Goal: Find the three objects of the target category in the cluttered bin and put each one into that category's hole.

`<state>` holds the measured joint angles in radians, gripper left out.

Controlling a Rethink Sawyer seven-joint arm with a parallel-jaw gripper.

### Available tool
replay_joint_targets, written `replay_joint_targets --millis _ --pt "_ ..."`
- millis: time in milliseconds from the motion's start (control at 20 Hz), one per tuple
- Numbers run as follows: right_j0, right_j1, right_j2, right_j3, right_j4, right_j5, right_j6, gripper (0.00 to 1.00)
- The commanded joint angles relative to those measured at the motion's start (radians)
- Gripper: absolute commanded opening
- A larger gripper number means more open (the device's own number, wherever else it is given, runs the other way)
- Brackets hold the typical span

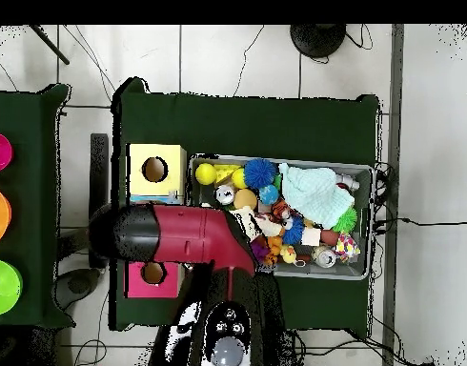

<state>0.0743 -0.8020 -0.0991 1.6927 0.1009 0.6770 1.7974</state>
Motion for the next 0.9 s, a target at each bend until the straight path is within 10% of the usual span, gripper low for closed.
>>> replay_joint_targets --millis 50,900 --pt "0.015 0.007 0.048 0.11 0.022 -0.058 0.18 0.0" --pt "0.11 0.072 0.023 0.153 0.067 -0.189 0.267 0.0"
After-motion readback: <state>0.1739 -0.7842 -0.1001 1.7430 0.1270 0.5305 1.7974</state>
